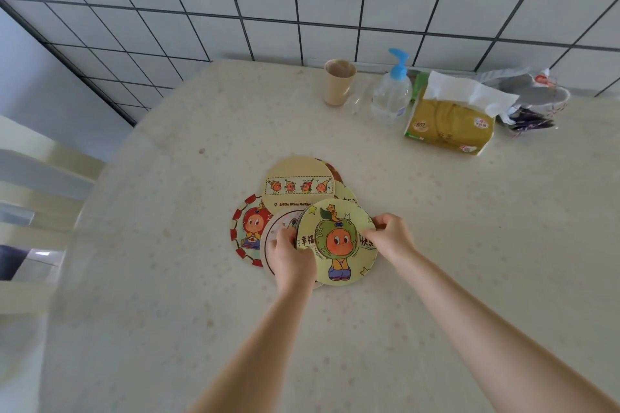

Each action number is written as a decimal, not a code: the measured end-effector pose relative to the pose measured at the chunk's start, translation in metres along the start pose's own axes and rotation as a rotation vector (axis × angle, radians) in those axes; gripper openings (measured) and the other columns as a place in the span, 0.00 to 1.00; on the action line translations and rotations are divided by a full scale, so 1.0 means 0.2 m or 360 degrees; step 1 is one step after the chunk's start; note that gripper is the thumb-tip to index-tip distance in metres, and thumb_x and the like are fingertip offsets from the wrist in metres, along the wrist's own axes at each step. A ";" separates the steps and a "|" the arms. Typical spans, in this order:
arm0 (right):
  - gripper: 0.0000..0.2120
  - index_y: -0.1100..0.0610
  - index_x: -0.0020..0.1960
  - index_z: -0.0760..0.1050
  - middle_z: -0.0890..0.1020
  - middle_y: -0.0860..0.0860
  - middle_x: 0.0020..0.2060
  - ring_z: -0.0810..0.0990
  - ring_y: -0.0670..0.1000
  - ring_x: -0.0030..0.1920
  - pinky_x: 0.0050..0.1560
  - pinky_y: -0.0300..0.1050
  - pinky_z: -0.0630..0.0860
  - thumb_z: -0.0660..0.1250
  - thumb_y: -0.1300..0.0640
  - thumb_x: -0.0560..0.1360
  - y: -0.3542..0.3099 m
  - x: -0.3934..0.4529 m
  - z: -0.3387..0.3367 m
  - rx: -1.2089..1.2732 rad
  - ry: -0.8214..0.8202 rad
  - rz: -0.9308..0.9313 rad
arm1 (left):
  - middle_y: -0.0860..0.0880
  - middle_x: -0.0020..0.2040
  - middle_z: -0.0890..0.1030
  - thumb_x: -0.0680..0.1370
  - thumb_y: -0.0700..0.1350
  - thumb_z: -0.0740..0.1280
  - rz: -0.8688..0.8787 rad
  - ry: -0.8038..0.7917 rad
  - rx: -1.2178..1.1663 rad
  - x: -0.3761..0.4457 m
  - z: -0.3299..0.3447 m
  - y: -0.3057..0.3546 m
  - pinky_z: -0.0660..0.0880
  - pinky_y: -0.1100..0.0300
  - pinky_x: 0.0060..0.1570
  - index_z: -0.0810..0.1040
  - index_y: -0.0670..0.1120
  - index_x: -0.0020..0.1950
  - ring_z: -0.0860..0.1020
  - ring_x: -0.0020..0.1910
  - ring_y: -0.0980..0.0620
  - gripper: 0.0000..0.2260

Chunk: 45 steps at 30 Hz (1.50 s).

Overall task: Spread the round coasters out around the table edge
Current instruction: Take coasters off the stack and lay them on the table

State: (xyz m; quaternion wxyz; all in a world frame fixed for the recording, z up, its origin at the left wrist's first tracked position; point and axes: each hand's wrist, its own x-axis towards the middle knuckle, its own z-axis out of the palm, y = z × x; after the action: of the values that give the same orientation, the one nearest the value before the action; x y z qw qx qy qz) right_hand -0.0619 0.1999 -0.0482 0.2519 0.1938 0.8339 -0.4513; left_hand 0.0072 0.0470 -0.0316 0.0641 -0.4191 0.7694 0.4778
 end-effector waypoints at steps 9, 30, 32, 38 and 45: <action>0.04 0.54 0.48 0.76 0.81 0.48 0.41 0.80 0.50 0.42 0.36 0.43 0.74 0.68 0.58 0.73 -0.11 -0.12 0.01 0.0143 0.0109 -0.0138 | 0.46 0.56 0.79 0.70 0.34 0.62 -0.0081 -0.0196 -0.0344 0.02 -0.14 -0.03 0.79 0.52 0.45 0.77 0.51 0.52 0.79 0.50 0.47 0.16; 0.03 0.52 0.43 0.75 0.80 0.49 0.41 0.78 0.48 0.42 0.38 0.40 0.74 0.67 0.59 0.75 -1.26 -0.01 0.90 0.0219 -0.0071 -0.0360 | 0.53 0.44 0.79 0.70 0.34 0.64 0.0096 -0.0035 -0.0606 0.99 -1.12 0.07 0.71 0.61 0.35 0.76 0.49 0.44 0.77 0.42 0.52 0.10; 0.02 0.54 0.43 0.75 0.80 0.49 0.39 0.78 0.50 0.40 0.39 0.42 0.74 0.66 0.60 0.74 -1.32 0.04 0.96 0.0205 -0.0076 -0.0357 | 0.50 0.45 0.80 0.69 0.34 0.63 0.0103 -0.0048 -0.0562 1.08 -1.15 0.09 0.71 0.60 0.35 0.77 0.48 0.45 0.77 0.43 0.50 0.10; 0.06 0.52 0.40 0.73 0.84 0.58 0.48 0.83 0.58 0.50 0.54 0.56 0.80 0.65 0.60 0.74 -1.41 0.21 1.10 0.0163 -0.0075 -0.0195 | 0.47 0.47 0.82 0.69 0.35 0.65 0.0081 -0.0028 -0.0447 1.38 -1.18 0.14 0.71 0.59 0.37 0.80 0.44 0.50 0.78 0.46 0.48 0.12; 0.06 0.52 0.39 0.72 0.83 0.60 0.50 0.82 0.60 0.53 0.55 0.61 0.79 0.64 0.61 0.74 -1.41 0.35 1.19 0.0232 -0.0010 -0.0067 | 0.48 0.48 0.83 0.69 0.38 0.64 0.0015 -0.0177 -0.0410 1.56 -1.17 0.15 0.68 0.60 0.31 0.80 0.47 0.48 0.76 0.38 0.50 0.11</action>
State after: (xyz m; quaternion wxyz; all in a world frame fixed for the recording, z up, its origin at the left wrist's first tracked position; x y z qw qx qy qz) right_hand -0.2139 -0.1412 -0.0160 0.2301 0.1926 0.8019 -0.5166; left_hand -0.1426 -0.3133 -0.0419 0.0499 -0.3931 0.6990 0.5953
